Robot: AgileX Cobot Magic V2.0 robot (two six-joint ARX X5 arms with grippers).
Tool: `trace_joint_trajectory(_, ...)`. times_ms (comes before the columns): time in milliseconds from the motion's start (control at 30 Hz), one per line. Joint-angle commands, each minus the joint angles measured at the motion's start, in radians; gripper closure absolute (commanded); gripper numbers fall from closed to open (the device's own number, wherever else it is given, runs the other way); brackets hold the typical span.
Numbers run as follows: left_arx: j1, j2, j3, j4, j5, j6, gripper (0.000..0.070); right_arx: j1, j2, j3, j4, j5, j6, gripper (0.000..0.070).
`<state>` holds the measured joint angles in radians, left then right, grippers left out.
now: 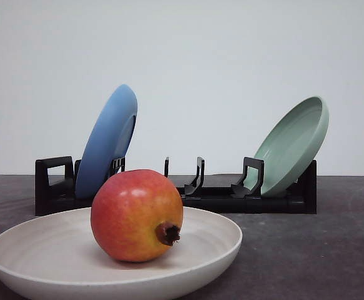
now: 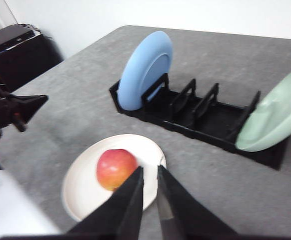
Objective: Place pomegranate in white plate
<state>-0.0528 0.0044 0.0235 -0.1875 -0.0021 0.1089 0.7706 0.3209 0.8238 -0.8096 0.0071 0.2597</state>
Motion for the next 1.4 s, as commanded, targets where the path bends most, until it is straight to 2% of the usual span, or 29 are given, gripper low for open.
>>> trace_joint_trajectory(0,0.0,-0.002,-0.012,0.0,-0.001,0.006,0.07,-0.042,-0.005,0.001,0.017,0.005,-0.099,0.0653)
trace_joint_trajectory(100,0.0,-0.002,-0.012,0.0,-0.001,0.006,0.07,-0.188,-0.027,-0.069,0.075,-0.013,-0.219,0.0653)
trace_joint_trajectory(233,0.0,-0.002,-0.012,0.0,-0.001,0.006,0.07,-0.398,-0.091,-0.276,0.328,-0.006,-0.346,0.0653)
trace_joint_trajectory(300,0.0,-0.002,-0.012,0.0,-0.001,0.006,0.07,-0.491,-0.123,-0.394,0.478,-0.006,-0.369,0.0653)
trace_joint_trajectory(400,0.0,-0.002,-0.012,0.0,-0.001,0.006,0.07,-0.603,-0.162,-0.545,0.654,-0.006,-0.365,0.0653)
trace_joint_trajectory(533,0.0,-0.002,-0.012,0.0,-0.001,0.006,0.07,-0.689,-0.205,-0.679,0.764,-0.006,-0.345,0.0653)
trace_joint_trajectory(867,0.0,-0.002,-0.012,0.0,-0.001,0.006,0.07,-0.721,-0.292,-0.807,0.723,-0.006,-0.343,0.0653)
trace_joint_trajectory(1033,0.0,-0.002,-0.012,0.0,-0.001,0.006,0.07,-0.721,-0.317,-0.813,0.629,-0.007,-0.34,0.0653)
trace_joint_trajectory(1133,0.0,-0.002,-0.012,0.0,-0.001,0.006,0.07,-0.721,-0.317,-0.813,0.63,-0.007,-0.332,0.0653)
trace_joint_trajectory(1267,0.0,-0.002,-0.012,0.0,-0.001,0.006,0.07,-0.72,-0.317,-0.813,0.633,-0.007,-0.285,0.0653)
trace_joint_trajectory(1367,0.0,-0.002,-0.012,0.0,-0.001,0.006,0.07,-0.721,-0.317,-0.813,0.647,-0.007,-0.286,0.0653)
